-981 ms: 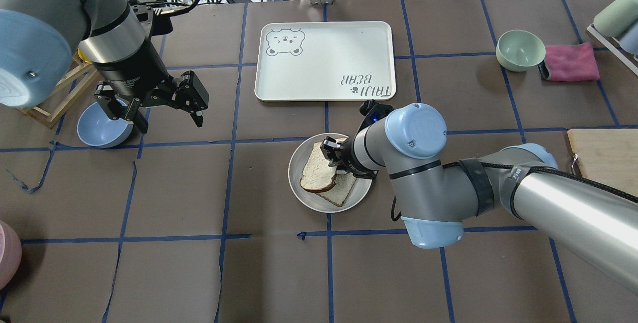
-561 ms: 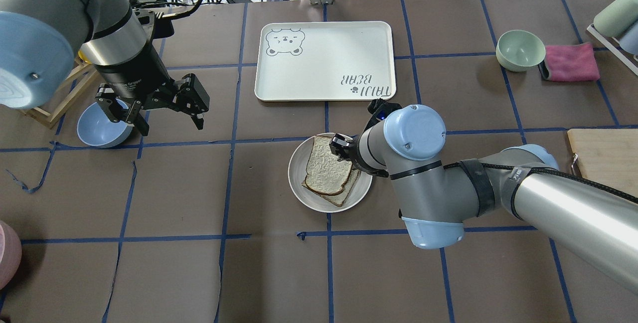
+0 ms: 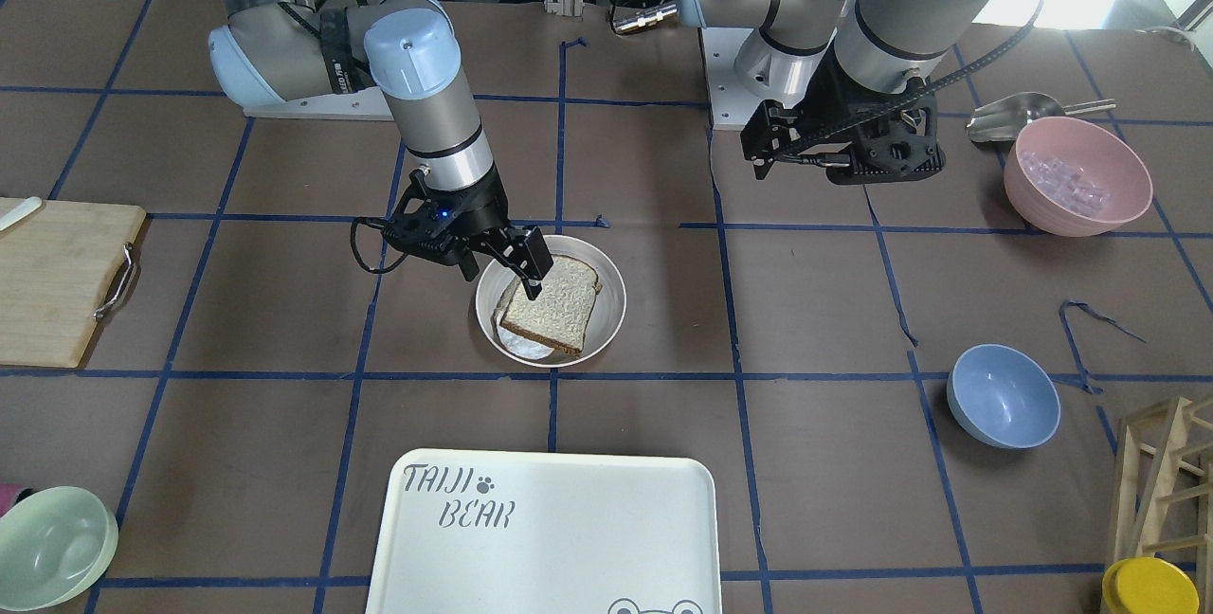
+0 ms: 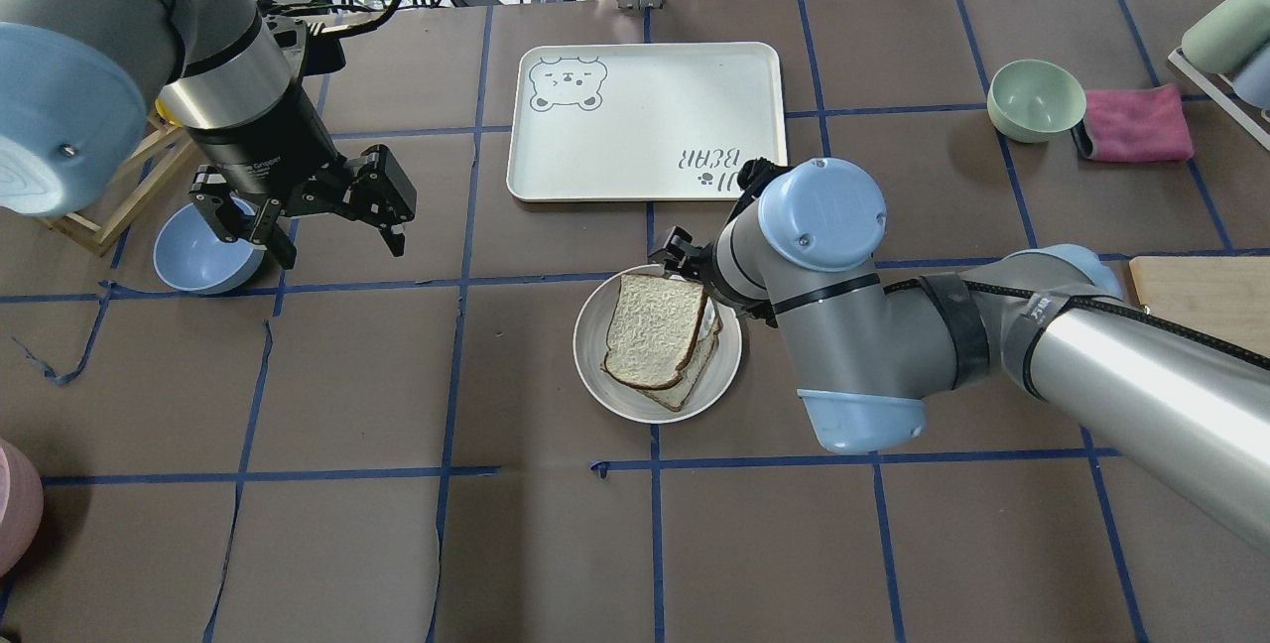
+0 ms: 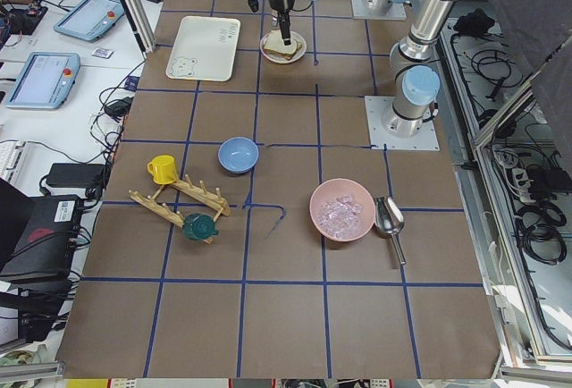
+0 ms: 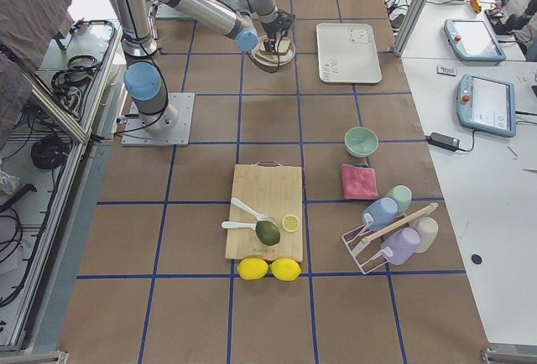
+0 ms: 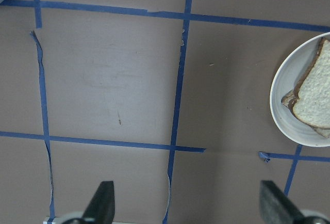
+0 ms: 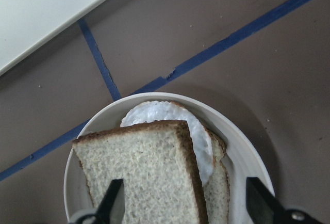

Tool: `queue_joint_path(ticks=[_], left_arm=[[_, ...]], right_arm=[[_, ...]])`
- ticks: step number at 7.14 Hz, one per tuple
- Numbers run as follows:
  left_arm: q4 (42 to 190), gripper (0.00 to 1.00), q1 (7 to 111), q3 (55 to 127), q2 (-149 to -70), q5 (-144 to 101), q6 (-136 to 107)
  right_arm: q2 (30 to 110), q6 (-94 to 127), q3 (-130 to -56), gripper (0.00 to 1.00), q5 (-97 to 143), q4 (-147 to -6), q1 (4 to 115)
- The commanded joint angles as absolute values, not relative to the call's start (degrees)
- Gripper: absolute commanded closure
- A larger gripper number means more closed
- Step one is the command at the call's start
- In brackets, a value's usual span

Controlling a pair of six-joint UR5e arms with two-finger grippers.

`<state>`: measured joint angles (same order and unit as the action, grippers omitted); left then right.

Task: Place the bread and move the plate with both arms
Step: 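Open the right gripper and raise it back toward its start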

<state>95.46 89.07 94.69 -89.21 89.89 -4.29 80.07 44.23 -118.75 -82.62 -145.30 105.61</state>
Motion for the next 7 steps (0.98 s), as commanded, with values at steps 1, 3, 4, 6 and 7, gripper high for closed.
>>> queue_joint_path(ticks=[1,3,4,6,7], left_arm=[[95.4,0.0,88.9,94.7,-89.2,89.8,-4.2],[95.6,0.0,88.6,94.6,-89.2,90.8,-3.4],[95.1,0.0,88.6,94.2,-89.3,90.5,-2.6],[90.6,0.0,88.5,94.2,-89.9,90.6,-0.2],[89.4,0.0,88.6,94.7,-91.2,90.0,-0.3]], right_arm=[[80.5,38.9,-108.9,0.0,-83.7,-129.2,104.2],[80.6,28.7,-101.7,0.0,-85.1,-117.0,100.6],[80.6,23.2,-97.3,0.0,-86.3,-109.9,98.2],[80.6,13.7,-87.6,0.0,-92.1,-98.0,95.5],[80.7,11.9,-84.1,0.0,-92.1,-95.9,95.3]])
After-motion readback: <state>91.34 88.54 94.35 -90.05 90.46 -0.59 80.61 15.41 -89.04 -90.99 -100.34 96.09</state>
